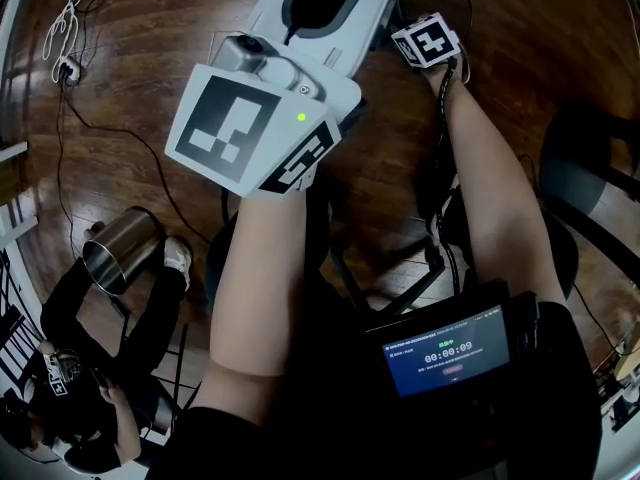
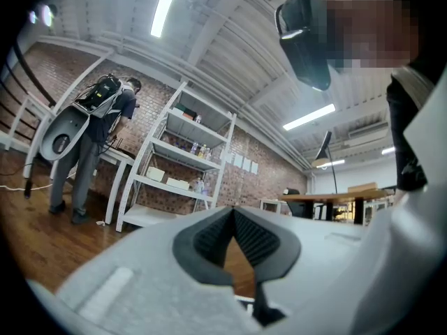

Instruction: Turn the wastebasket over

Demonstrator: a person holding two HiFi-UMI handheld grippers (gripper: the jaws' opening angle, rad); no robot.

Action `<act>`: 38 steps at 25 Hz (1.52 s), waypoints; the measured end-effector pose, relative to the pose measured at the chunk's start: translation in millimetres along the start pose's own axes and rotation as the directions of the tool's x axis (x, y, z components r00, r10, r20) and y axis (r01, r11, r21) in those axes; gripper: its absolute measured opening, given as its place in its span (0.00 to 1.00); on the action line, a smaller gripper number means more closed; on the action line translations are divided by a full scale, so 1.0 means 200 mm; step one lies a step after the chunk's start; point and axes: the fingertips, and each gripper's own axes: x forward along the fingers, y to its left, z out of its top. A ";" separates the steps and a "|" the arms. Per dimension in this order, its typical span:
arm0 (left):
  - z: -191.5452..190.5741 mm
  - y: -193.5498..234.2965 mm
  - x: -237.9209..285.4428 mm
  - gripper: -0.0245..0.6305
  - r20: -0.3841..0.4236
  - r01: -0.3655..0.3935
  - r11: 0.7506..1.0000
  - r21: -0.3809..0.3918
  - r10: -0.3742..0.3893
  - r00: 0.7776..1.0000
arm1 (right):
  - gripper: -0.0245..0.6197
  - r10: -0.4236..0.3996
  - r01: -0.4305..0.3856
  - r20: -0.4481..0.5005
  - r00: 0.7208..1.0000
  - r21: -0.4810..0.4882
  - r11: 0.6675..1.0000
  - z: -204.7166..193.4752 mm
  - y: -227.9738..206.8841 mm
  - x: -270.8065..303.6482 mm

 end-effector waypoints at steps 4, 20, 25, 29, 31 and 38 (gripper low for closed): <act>0.00 0.01 0.00 0.04 0.009 -0.013 1.000 -0.015 0.013 1.000 | 0.06 0.002 -0.080 -0.181 0.983 -0.426 0.901 0.00 0.17 0.05; -0.01 0.04 -0.02 0.04 0.005 -0.029 0.999 -0.030 0.029 1.000 | 0.08 0.009 -0.146 -0.213 0.977 -0.637 0.757 -0.02 0.38 0.06; -0.02 0.05 -0.02 0.04 -0.008 -0.033 0.999 -0.032 0.033 0.999 | 0.13 0.113 -0.150 -0.103 0.988 -0.508 0.848 0.08 0.37 -0.11; -0.04 0.03 -0.02 0.04 -0.031 -0.031 0.999 -0.016 0.030 0.999 | 0.06 0.193 -0.144 0.095 0.977 -0.379 0.914 0.27 0.34 -0.37; -0.05 0.04 -0.02 0.04 -0.046 -0.032 0.999 -0.011 0.031 0.998 | 0.05 0.239 -0.160 0.242 0.941 -0.305 0.939 0.41 0.33 -0.55; -0.08 0.03 -0.02 0.04 -0.096 -0.012 0.999 0.034 0.016 0.995 | 0.05 0.215 -0.197 0.643 0.735 -0.101 0.975 0.71 0.34 -1.28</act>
